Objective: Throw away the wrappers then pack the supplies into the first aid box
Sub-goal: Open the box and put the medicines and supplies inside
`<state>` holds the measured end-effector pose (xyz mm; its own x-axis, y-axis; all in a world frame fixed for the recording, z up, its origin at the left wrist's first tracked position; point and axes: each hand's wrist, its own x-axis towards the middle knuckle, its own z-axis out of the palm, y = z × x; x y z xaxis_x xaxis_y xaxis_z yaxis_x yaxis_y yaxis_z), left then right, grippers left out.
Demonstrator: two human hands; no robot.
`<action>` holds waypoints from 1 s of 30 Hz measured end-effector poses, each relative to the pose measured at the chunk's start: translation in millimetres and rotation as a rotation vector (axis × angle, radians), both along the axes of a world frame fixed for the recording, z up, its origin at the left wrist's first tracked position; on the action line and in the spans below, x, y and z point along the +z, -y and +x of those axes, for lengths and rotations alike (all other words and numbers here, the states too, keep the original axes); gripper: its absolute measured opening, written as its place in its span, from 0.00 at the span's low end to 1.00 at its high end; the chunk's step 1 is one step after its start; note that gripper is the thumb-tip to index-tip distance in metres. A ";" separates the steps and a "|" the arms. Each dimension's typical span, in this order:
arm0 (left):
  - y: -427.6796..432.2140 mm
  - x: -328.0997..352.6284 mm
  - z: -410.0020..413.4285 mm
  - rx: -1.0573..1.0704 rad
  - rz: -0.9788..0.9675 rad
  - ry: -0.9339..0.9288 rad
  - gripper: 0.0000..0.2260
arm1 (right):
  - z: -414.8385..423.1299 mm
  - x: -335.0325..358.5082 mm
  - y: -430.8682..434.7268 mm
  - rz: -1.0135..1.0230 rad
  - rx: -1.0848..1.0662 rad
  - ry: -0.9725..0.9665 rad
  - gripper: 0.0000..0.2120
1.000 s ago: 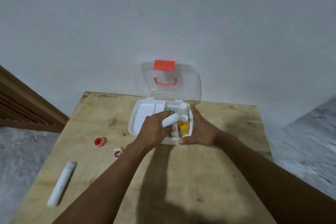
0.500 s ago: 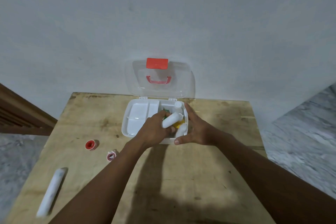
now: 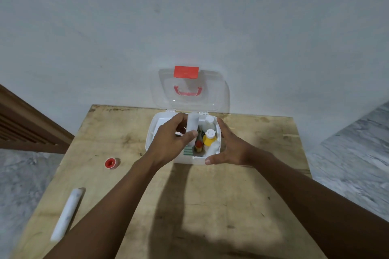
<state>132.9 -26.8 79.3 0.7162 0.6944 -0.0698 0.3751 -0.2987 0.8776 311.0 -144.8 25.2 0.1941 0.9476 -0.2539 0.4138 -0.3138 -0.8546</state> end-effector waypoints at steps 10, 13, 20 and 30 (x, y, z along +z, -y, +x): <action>-0.3 -12.1 -1.3 -0.214 0.243 -0.099 0.19 | -1.6 3.7 3.6 -0.026 -0.006 -0.055 0.55; -0.1 -14.8 4.8 -0.221 0.315 -0.080 0.16 | -0.7 3.3 4.9 -0.044 0.000 -0.044 0.56; 1.3 -28.7 13.8 -0.323 0.370 -0.194 0.13 | -1.8 3.5 3.4 -0.065 -0.018 -0.047 0.57; 8.7 -43.2 17.9 -0.263 0.231 -0.224 0.09 | 3.9 -2.6 5.4 -0.074 0.011 -0.044 0.55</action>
